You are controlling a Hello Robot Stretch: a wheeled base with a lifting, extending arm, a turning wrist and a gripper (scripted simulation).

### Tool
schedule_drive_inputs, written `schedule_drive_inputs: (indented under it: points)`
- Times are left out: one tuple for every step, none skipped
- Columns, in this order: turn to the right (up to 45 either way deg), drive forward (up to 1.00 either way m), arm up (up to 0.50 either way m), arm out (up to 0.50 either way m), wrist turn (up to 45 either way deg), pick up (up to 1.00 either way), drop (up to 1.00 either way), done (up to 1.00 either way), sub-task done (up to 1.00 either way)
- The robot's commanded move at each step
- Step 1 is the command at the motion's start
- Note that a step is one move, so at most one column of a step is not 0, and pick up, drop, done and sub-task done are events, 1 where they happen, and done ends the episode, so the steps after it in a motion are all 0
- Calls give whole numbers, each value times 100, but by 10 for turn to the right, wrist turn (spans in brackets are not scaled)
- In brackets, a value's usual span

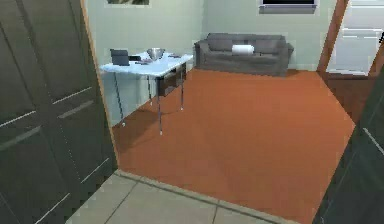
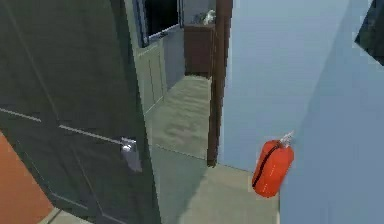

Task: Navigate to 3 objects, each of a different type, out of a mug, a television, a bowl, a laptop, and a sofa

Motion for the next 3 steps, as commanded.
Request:
schedule_drive_inputs:
  points:
    - [0,100,0,0,0,0,0,0,0]
    - [0,90,0,0,0,0,0,0,0]
    - [-270,0,0,0,0,0,0,0,0]
